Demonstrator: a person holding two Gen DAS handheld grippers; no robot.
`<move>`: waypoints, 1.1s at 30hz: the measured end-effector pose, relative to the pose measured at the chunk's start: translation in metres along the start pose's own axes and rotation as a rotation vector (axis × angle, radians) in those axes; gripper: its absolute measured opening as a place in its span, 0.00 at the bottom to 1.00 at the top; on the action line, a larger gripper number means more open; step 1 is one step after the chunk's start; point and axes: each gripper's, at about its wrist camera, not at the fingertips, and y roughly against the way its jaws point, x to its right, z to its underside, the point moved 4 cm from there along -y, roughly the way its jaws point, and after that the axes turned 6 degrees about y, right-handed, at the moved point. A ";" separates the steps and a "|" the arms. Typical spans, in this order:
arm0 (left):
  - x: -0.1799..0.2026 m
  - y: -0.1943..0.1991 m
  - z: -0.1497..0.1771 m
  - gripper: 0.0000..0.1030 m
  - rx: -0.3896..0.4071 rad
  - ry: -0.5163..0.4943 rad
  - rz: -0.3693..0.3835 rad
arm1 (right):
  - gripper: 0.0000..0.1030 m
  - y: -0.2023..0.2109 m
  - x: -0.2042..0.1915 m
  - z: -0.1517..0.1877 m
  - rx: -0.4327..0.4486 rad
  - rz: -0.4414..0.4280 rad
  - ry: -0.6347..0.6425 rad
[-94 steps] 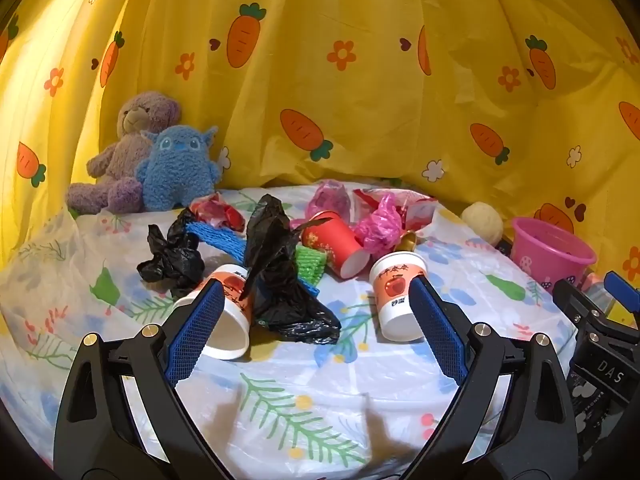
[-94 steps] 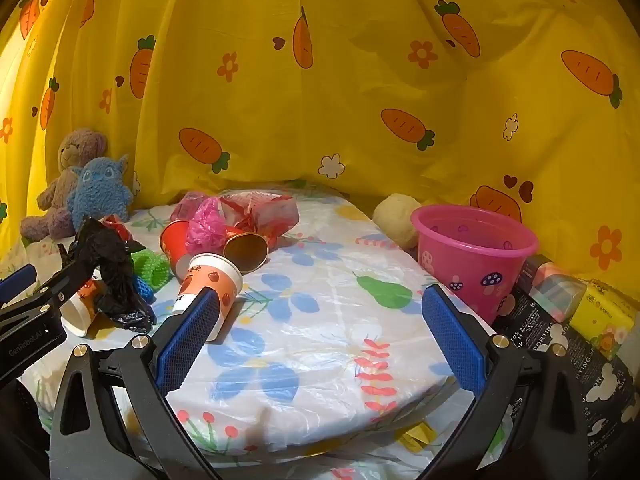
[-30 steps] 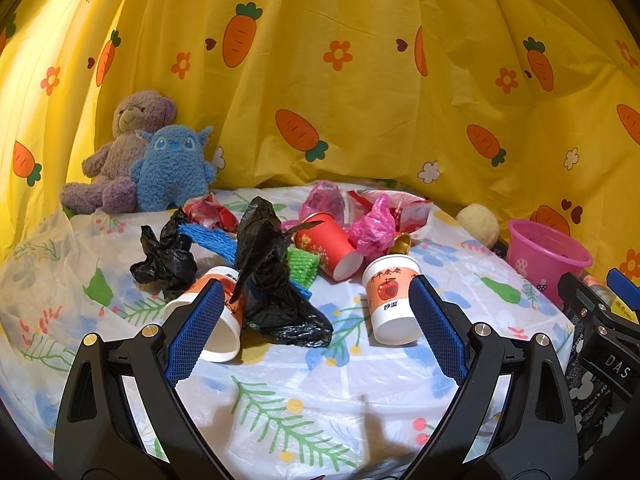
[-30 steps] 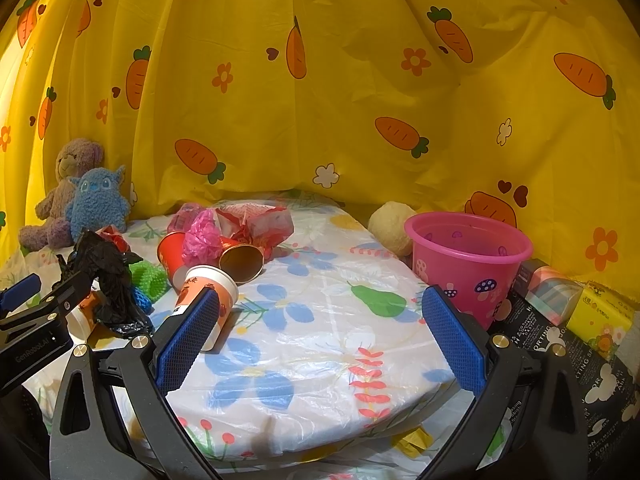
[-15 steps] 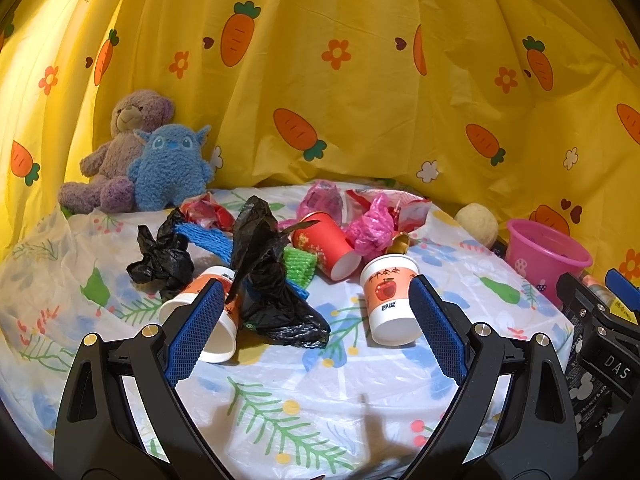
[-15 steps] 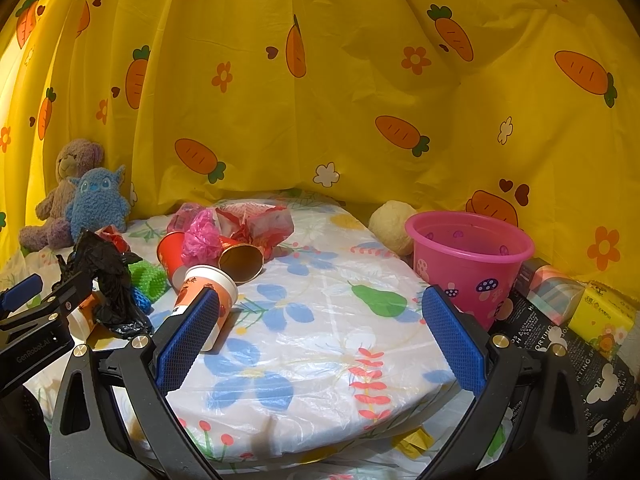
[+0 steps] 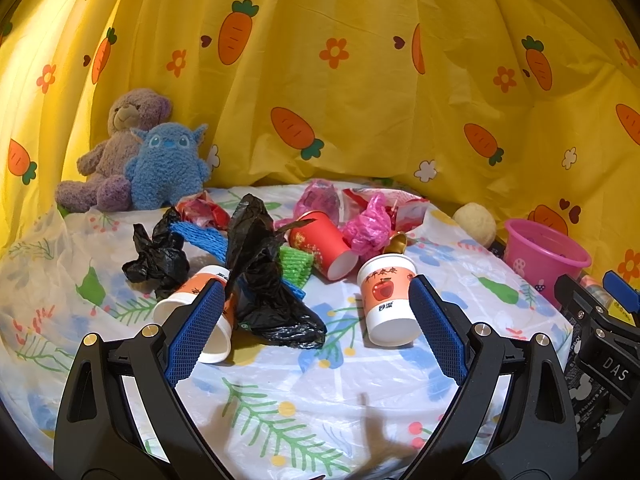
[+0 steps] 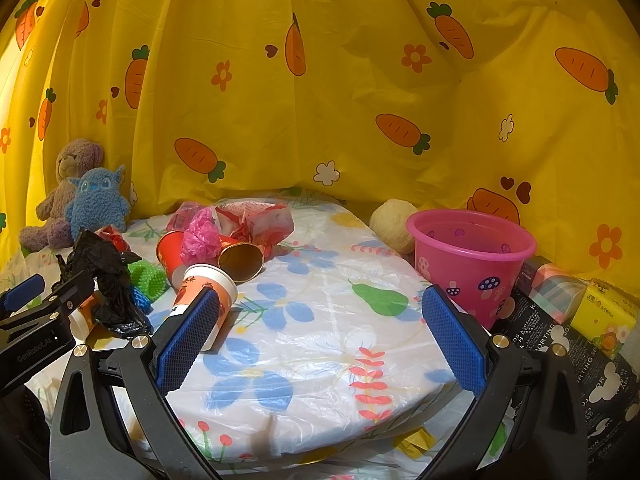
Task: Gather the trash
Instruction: 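Grasp the black plastic bag with the left tool while the right tool grasps the white-orange cup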
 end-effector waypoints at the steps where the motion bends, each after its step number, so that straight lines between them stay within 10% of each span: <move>1: 0.000 -0.002 0.000 0.89 -0.001 0.001 0.002 | 0.95 0.000 0.000 0.001 0.000 0.000 0.000; 33: -0.089 -0.020 -0.007 0.87 0.058 0.135 -0.107 | 0.90 -0.082 -0.100 0.017 -0.079 -0.219 0.068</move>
